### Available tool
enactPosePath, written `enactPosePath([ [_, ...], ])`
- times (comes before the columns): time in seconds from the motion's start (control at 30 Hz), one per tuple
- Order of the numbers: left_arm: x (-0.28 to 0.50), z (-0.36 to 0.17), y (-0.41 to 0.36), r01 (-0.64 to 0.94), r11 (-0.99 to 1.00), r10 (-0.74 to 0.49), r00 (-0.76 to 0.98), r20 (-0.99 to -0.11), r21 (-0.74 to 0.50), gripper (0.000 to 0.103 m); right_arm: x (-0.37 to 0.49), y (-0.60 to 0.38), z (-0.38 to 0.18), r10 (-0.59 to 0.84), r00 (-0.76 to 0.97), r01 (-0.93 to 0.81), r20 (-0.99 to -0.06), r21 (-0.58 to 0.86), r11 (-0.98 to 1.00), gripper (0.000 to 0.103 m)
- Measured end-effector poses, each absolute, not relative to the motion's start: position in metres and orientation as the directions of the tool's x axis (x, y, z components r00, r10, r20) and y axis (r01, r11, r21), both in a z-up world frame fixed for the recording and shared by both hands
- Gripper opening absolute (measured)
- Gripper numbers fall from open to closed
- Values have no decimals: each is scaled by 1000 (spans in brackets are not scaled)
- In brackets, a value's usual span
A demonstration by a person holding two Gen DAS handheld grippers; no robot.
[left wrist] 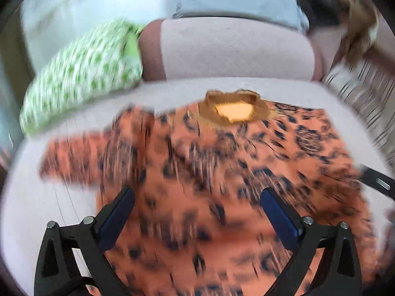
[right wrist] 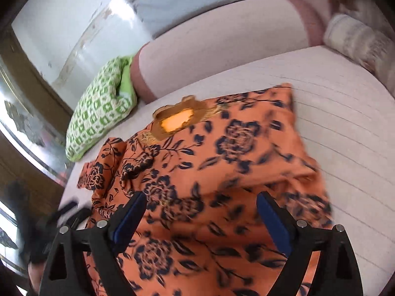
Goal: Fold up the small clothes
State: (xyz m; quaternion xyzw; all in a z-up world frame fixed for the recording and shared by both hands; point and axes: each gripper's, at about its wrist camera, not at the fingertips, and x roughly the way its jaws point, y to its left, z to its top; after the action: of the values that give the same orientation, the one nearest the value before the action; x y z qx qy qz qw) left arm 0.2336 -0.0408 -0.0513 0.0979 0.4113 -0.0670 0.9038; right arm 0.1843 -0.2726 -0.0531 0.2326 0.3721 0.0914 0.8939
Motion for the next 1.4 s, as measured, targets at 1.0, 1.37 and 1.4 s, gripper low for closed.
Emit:
enactPosePath([
  [1.0,283,-99,68,-92,983,-81,553,-829,-157,34,178,-346,-65,363,776,80,-517,650,756,92],
  [1.37,294,-110,60,-17,993,-88,551,-830,-117,34,311,-372,-94,396,550,186,-736,570,800,53],
  [1.4,298,-112,56,1,994,-91,556,-826,-108,34,312,-368,-98,395,528,180,-752,554,813,30],
])
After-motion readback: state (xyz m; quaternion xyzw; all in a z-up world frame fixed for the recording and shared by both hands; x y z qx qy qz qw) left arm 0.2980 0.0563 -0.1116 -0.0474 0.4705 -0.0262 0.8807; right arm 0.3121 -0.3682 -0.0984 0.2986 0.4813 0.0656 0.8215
